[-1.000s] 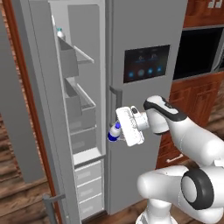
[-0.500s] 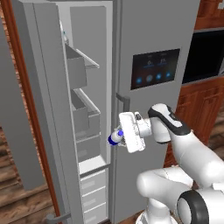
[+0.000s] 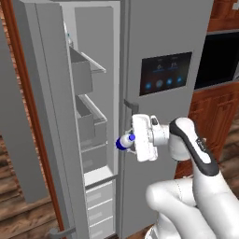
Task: Take the bottled waters from the counter and place them in the freezer to freeze. Close the freezer door after placing the bottles.
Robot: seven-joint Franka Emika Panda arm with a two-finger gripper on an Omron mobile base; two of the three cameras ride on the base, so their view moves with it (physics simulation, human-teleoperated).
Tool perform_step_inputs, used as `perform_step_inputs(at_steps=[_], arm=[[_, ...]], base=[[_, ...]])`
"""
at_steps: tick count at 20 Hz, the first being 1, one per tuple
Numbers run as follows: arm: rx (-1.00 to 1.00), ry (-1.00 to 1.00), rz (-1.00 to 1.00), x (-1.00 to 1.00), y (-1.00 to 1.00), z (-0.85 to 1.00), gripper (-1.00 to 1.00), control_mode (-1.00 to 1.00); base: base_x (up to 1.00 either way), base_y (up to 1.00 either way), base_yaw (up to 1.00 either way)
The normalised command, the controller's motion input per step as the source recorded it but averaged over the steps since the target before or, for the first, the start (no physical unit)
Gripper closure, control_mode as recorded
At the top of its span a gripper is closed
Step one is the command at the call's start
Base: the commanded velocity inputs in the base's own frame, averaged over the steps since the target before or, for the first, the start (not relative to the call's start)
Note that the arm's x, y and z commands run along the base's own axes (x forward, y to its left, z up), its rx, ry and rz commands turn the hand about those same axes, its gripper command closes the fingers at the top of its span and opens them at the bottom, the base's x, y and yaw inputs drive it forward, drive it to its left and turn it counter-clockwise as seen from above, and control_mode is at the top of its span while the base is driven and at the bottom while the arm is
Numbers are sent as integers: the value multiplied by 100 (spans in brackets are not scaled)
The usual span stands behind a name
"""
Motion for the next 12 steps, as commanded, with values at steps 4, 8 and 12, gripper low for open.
perform_step_inputs(at_steps=[4,8,12], arm=[[34,0,-43,-35,3,92,100,-100],[24,3,-52,-10,8,98,100,-100],[27,18,-46,-16,0,100,100,-100]], base=[[0,0,0],[0,0,0],[0,0,0]])
